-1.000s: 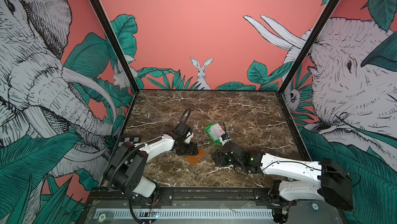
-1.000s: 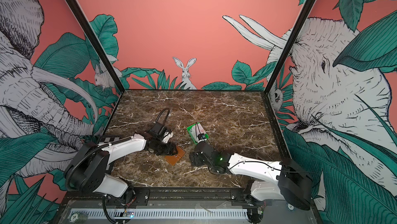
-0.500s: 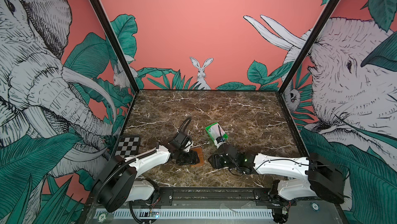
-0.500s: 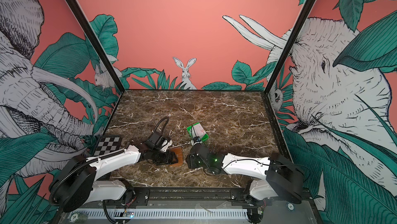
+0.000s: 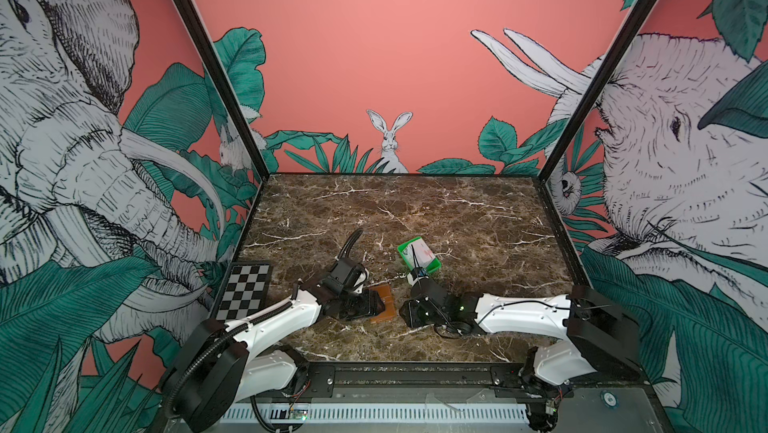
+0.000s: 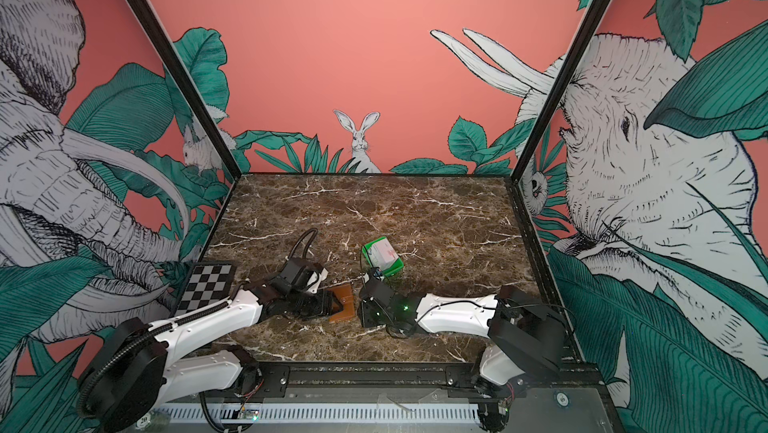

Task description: Put the credit cards into the card holder

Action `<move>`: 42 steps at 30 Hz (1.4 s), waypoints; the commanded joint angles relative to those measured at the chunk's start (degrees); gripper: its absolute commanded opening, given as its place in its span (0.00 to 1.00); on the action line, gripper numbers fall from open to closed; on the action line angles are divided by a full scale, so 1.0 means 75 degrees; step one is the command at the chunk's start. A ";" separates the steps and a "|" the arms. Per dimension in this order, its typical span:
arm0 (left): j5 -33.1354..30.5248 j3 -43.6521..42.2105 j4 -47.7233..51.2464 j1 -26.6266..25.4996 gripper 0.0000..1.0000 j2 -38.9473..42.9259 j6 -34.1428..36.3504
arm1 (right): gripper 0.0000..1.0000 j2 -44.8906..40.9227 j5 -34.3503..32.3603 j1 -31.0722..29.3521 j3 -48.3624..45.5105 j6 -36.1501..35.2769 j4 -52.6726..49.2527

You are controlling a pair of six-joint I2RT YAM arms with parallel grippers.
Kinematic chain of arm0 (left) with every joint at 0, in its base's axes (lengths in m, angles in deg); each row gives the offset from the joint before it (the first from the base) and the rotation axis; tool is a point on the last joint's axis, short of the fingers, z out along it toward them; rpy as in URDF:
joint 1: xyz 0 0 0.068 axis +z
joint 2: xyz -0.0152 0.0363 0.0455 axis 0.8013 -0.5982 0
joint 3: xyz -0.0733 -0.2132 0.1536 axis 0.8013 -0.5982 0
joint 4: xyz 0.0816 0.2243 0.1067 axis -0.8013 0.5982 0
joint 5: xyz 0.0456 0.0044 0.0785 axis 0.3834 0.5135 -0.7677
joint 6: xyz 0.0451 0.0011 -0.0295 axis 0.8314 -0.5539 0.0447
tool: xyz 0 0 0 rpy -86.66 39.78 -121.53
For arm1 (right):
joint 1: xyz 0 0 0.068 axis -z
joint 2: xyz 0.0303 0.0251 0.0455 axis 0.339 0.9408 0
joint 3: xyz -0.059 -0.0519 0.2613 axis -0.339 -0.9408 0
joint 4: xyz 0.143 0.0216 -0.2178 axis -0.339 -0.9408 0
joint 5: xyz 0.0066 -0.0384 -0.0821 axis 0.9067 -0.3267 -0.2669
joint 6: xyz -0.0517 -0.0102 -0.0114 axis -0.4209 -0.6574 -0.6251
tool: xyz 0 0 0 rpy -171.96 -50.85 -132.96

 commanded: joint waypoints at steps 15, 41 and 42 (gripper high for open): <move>-0.0199 -0.1067 -0.1178 0.0320 0.62 0.0758 -0.0499 | 0.38 0.1259 0.0134 -0.0035 0.1067 -0.0035 0.0156; -0.0492 -0.1868 -0.2333 0.0382 0.58 0.1031 -0.0940 | 0.28 0.1285 -0.0120 0.0059 0.1026 -0.0376 0.0228; -0.0523 -0.1888 -0.2257 0.0379 0.58 0.1121 -0.0961 | 0.28 0.1260 -0.0096 0.0059 0.1031 -0.0417 0.0218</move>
